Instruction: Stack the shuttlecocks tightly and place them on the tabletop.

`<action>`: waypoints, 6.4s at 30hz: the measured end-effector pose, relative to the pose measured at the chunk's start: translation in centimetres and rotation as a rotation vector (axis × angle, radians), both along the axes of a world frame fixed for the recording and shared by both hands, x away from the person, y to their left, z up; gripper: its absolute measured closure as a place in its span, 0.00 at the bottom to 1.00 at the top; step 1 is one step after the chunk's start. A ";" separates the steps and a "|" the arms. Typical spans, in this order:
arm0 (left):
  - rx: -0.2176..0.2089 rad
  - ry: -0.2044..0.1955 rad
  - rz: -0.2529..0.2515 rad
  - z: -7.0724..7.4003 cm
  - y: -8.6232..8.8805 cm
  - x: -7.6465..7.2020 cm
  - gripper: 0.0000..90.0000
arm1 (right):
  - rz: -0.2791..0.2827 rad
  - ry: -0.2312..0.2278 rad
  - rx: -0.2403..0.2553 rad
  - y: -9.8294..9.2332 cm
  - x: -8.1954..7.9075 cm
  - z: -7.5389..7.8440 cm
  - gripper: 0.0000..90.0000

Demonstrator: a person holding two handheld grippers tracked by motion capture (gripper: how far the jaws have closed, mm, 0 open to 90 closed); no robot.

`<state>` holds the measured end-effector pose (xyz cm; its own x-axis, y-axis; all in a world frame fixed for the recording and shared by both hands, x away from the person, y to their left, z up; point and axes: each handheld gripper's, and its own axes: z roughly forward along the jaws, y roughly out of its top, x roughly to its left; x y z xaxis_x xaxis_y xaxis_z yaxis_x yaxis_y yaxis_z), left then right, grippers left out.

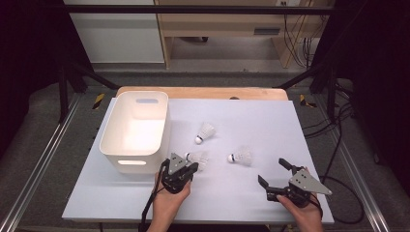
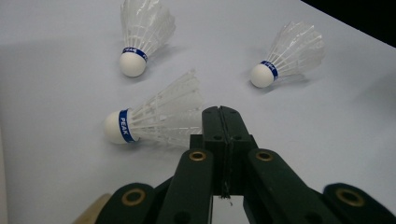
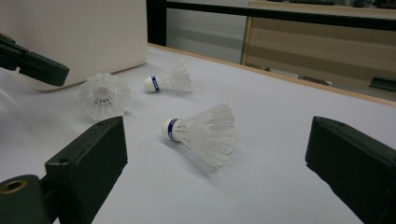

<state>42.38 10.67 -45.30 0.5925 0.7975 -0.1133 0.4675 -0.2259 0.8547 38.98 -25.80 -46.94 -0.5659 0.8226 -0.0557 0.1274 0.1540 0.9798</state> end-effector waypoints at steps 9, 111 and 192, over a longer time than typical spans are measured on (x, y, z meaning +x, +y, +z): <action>-0.001 0.006 0.008 -0.4 0.9 -0.7 1.00 | 0.002 -0.001 -0.003 0.0 0.0 0.0 0.06; -0.169 -0.218 -0.147 -0.5 1.6 -2.8 0.06 | 0.012 0.049 -0.022 0.3 -0.1 -0.1 0.07; -0.152 -0.496 0.211 -0.5 17.4 -6.8 0.01 | 0.060 0.277 -0.124 4.3 5.5 0.5 0.14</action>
